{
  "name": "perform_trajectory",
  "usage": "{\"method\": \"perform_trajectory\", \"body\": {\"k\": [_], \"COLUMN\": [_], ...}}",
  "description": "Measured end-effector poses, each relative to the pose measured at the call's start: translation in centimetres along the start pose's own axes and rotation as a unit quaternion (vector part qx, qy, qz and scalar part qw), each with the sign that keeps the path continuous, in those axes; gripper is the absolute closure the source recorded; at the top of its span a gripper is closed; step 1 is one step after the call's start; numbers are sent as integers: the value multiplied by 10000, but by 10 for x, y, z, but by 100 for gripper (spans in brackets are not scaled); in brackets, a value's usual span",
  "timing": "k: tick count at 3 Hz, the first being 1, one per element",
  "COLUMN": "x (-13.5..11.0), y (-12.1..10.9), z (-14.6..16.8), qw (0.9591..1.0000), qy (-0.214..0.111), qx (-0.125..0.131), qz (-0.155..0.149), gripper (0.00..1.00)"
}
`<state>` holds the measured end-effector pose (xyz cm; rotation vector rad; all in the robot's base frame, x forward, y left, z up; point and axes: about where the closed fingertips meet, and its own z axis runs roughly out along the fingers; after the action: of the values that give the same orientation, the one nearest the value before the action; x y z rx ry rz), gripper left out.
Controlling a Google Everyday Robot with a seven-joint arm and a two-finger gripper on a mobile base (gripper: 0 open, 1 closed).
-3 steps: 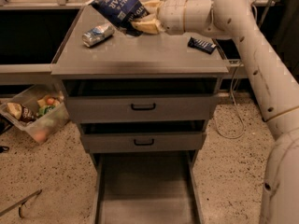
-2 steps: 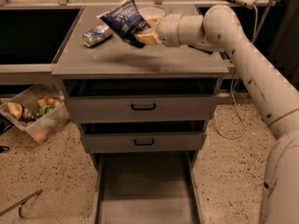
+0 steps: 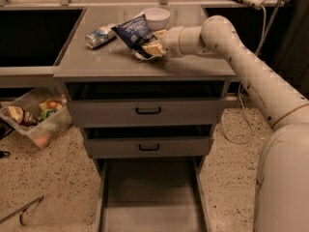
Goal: Pick blue chip bag from bottom drawer and place on counter
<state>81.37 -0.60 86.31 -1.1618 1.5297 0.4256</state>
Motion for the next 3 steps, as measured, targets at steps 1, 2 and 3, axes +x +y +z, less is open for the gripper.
{"method": "perform_trajectory", "body": {"k": [1, 2, 3], "x": [0, 0, 0], "y": [0, 0, 0], "z": [0, 0, 0], "qw": [10000, 10000, 10000], "qy": [0, 0, 0], "qx": [0, 0, -1], "qz": [0, 0, 0], "gripper": [81, 58, 35]}}
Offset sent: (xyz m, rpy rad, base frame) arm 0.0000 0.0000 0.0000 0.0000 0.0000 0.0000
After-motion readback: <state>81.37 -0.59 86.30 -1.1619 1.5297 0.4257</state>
